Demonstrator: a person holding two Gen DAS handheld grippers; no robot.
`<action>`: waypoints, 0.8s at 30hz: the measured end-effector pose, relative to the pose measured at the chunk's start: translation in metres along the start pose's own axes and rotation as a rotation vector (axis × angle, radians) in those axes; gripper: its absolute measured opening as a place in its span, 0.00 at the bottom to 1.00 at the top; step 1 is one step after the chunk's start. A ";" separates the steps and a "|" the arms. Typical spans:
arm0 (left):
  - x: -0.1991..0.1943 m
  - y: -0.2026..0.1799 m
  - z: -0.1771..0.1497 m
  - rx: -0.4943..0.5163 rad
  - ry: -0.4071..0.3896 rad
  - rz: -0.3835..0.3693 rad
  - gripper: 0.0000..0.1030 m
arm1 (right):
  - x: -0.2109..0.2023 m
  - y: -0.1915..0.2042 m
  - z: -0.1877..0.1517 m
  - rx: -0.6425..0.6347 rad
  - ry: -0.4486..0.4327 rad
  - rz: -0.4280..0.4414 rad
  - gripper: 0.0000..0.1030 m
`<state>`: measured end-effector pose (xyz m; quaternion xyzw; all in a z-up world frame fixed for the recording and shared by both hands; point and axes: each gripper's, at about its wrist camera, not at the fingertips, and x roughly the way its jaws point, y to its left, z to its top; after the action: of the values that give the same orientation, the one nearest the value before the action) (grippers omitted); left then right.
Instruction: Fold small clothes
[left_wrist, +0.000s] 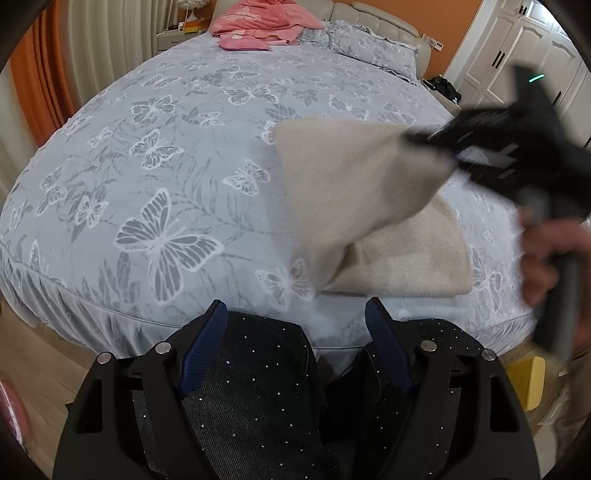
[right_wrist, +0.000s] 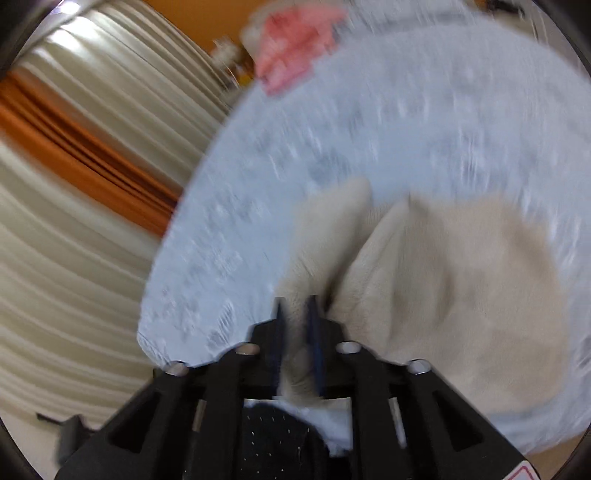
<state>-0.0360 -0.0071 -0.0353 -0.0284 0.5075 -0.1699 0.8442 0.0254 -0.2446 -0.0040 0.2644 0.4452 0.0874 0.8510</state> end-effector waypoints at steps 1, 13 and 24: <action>0.001 0.000 0.000 0.003 0.004 0.005 0.73 | -0.021 -0.001 0.004 -0.010 -0.053 0.002 0.00; 0.021 -0.027 0.001 0.027 0.044 -0.018 0.73 | -0.010 -0.120 -0.040 0.247 0.128 -0.035 0.70; 0.015 -0.005 0.010 -0.018 0.039 0.040 0.76 | 0.111 -0.071 -0.023 0.234 0.366 0.102 0.20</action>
<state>-0.0226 -0.0176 -0.0422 -0.0223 0.5256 -0.1489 0.8373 0.0659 -0.2531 -0.1313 0.3631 0.5854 0.1249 0.7140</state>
